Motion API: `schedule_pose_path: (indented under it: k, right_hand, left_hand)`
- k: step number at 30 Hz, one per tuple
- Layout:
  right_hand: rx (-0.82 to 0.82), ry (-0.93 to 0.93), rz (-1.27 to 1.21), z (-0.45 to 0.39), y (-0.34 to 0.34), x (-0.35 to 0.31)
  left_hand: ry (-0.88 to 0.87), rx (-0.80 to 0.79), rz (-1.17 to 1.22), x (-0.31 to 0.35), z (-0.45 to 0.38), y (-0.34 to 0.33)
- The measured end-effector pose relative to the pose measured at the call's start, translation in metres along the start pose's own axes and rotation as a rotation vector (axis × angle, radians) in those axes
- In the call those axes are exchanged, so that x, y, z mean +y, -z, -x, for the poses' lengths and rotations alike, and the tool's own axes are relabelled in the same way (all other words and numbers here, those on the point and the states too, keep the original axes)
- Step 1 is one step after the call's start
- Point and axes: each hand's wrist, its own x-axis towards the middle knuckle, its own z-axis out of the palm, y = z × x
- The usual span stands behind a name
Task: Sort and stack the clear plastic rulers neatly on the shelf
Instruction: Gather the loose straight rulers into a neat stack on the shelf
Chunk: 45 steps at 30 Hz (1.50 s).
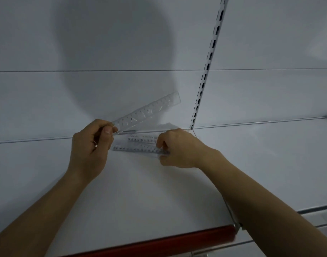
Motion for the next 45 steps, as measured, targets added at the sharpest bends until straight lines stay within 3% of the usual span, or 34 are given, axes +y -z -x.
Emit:
schedule_pose_path:
  k: [8,13,17,21,28,33,40,45]
  right_hand:
    - [0.059,-0.097,-0.422,0.017,0.014,0.021]
    - [0.123,-0.381,-1.013,0.076,0.043,0.061]
    - [0.275,-0.482,-1.01,0.131,0.053,0.114]
    - [0.436,-0.593,-1.286,0.199,0.066,0.181]
    - [0.742,-0.679,-1.329,0.334,0.096,0.311]
    - [0.748,-0.859,-1.107,0.413,0.117,0.382]
    - [0.877,-0.928,-1.352,0.484,0.148,0.475]
    - [0.922,-0.922,-1.295,0.514,0.159,0.547]
  left_hand:
    - [-0.025,-0.026,0.059,0.021,0.004,-0.009]
    - [-0.241,-0.159,-0.09,0.06,0.002,-0.031]
    - [-0.485,-0.256,-0.111,0.096,0.002,-0.079]
    - [-0.591,-0.298,-0.141,0.13,0.006,-0.148]
    - [-0.717,-0.348,-0.133,0.208,0.027,-0.3]
    - [-0.762,-0.39,-0.054,0.266,0.038,-0.406]
    - [-0.818,-0.462,-0.019,0.314,0.028,-0.513]
    - [-0.856,-0.498,-0.001,0.327,0.01,-0.591]
